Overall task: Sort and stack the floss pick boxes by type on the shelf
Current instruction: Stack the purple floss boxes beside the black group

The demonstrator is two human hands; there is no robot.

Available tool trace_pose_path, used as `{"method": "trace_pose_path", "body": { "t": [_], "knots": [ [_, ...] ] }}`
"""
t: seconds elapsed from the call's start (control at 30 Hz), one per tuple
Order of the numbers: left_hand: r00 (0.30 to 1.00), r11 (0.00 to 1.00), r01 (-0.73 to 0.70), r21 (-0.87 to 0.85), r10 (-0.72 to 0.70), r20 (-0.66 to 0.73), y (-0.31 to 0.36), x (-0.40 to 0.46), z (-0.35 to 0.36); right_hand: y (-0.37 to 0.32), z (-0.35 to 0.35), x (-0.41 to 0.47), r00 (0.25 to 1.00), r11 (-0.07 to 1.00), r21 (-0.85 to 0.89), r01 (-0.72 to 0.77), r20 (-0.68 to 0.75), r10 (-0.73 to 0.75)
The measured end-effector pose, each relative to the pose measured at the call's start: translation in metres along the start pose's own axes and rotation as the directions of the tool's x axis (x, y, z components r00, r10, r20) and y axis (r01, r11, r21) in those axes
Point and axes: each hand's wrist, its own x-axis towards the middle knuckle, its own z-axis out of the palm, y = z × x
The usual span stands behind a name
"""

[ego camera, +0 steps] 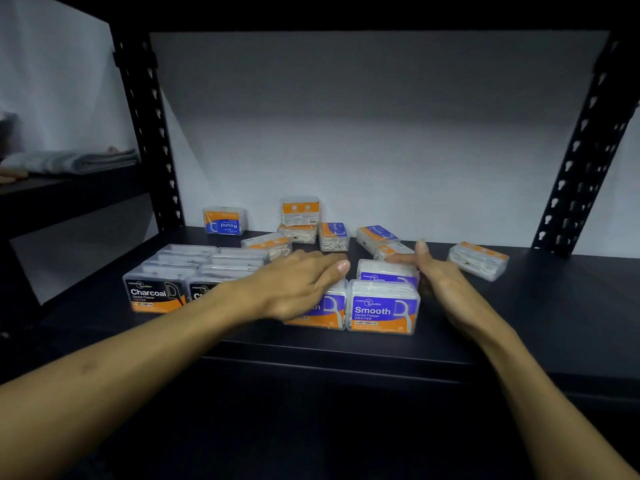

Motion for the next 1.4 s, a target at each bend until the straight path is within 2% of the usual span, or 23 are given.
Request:
{"method": "trace_pose_path", "body": {
  "t": [0.13, 0.27, 0.43, 0.5, 0.57, 0.63, 0.73, 0.93, 1.03, 1.23, 1.4],
  "knots": [
    [0.995, 0.998, -0.068, -0.002, 0.067, -0.075, -0.003, -0.001, 0.006, -0.013, 0.003, -0.006, 0.995, 1.000, -0.022, 0.000, 0.102, 0.002],
    [0.987, 0.999, -0.047, -0.016, 0.044, -0.156, -0.002, -0.001, 0.012, -0.020, 0.001, -0.014, 0.983, 0.986, -0.166, 0.013, 0.184, 0.018],
    [0.960, 0.999, -0.035, -0.039, 0.022, -0.278, -0.005, 0.000, 0.020, -0.019, 0.009, -0.019, 0.980, 0.973, -0.226, 0.051, 0.201, -0.005],
    [0.947, 0.995, -0.017, -0.102, -0.017, -0.322, -0.007, 0.000, 0.023, -0.018, 0.013, -0.020, 0.984, 0.968, -0.242, 0.065, 0.177, -0.022],
    [0.901, 0.973, -0.013, -0.232, -0.090, -0.425, -0.005, 0.000, 0.028, -0.015, 0.015, -0.020, 0.988, 0.971, -0.225, 0.079, 0.145, -0.047],
    [0.815, 0.940, -0.009, -0.340, -0.190, -0.547, -0.001, 0.000, 0.034, -0.014, 0.015, -0.020, 0.990, 0.975, -0.208, 0.079, 0.132, -0.052],
    [0.694, 0.873, 0.019, -0.487, -0.362, -0.623, 0.006, 0.000, 0.039, -0.012, 0.015, -0.020, 0.990, 0.977, -0.198, 0.082, 0.128, -0.057],
    [0.590, 0.727, 0.062, -0.684, -0.579, -0.562, 0.008, 0.001, 0.042, -0.010, 0.014, -0.019, 0.991, 0.983, -0.167, 0.081, 0.115, -0.062],
    [0.573, 0.658, 0.062, -0.751, -0.639, -0.513, 0.010, 0.001, 0.046, -0.008, 0.012, -0.019, 0.991, 0.983, -0.163, 0.080, 0.118, -0.061],
    [0.623, 0.557, 0.119, -0.822, -0.687, -0.375, 0.007, -0.001, 0.049, -0.009, 0.012, -0.020, 0.990, 0.985, -0.150, 0.090, 0.125, -0.071],
    [0.658, 0.498, 0.106, -0.861, -0.684, -0.315, 0.007, -0.002, 0.049, -0.008, 0.012, -0.021, 0.990, 0.985, -0.148, 0.088, 0.125, -0.069]
  ]
}}
